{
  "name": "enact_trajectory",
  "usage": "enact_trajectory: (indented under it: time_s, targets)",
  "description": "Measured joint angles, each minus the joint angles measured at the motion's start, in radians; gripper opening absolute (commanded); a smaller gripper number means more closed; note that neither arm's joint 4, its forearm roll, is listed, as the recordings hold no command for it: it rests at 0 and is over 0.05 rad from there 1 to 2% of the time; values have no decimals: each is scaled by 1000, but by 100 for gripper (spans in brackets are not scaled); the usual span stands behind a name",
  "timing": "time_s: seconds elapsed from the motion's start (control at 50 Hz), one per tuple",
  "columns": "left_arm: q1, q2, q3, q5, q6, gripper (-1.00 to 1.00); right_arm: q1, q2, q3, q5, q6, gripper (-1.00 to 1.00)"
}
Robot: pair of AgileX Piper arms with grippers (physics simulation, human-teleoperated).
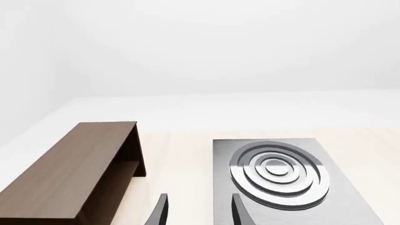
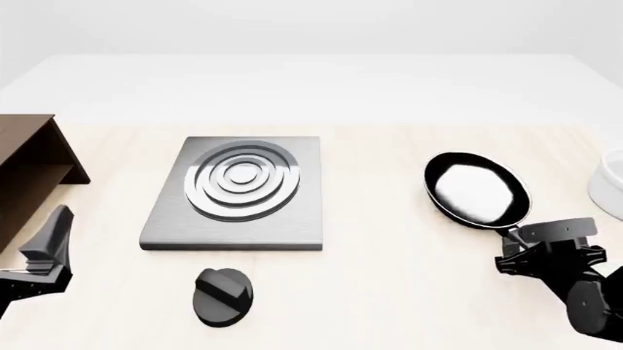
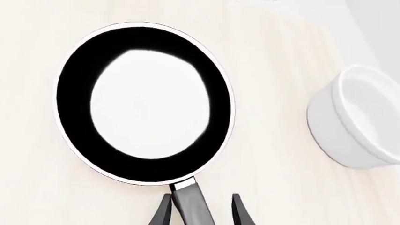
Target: Turn on the stove and put the frying pan on it.
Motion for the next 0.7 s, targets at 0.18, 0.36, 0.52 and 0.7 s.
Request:
enact_trajectory:
  time_s: [0.18, 0.36, 0.52, 0.7]
  targets:
    - [0, 3, 0, -3, 0, 100, 17, 10, -5, 7, 0, -100]
    - [0, 4, 0, -4, -1, 100, 26, 1, -2, 15, 2, -100]
    - [0, 5, 0, -5, 0, 100, 61, -69, 19, 63, 13, -100]
    - [-2, 3, 0, -4, 0, 100, 155, -257, 30, 204, 29, -100]
